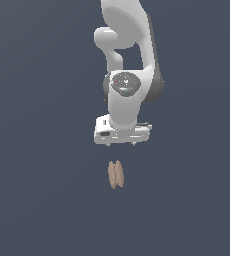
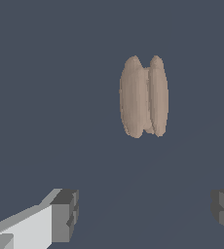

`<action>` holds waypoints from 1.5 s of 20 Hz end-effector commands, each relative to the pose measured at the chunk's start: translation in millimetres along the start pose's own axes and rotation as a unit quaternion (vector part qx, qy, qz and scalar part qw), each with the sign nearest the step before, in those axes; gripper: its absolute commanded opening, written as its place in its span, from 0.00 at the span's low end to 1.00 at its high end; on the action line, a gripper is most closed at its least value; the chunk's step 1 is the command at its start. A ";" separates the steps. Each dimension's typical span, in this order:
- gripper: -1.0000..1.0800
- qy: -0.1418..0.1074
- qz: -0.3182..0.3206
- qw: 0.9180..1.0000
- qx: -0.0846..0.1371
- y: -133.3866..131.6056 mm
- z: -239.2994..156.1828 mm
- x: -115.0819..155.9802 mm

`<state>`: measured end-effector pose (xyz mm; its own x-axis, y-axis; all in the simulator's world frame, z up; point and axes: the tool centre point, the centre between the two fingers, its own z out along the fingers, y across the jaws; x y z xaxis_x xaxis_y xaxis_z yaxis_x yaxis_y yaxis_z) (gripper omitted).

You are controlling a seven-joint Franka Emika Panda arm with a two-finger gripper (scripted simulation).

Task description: Pick up the object and move it to a goal position.

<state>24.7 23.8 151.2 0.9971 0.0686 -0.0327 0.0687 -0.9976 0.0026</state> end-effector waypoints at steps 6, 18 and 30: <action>0.96 0.007 -0.012 1.000 0.001 10.2 22.8 38.5; 0.96 0.015 -0.025 1.000 0.001 23.0 54.0 77.1; 0.96 0.016 -0.026 1.000 0.001 24.6 67.8 80.8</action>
<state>105.2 4.6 85.7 0.9927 0.1205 0.0005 0.1205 -0.9927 0.0001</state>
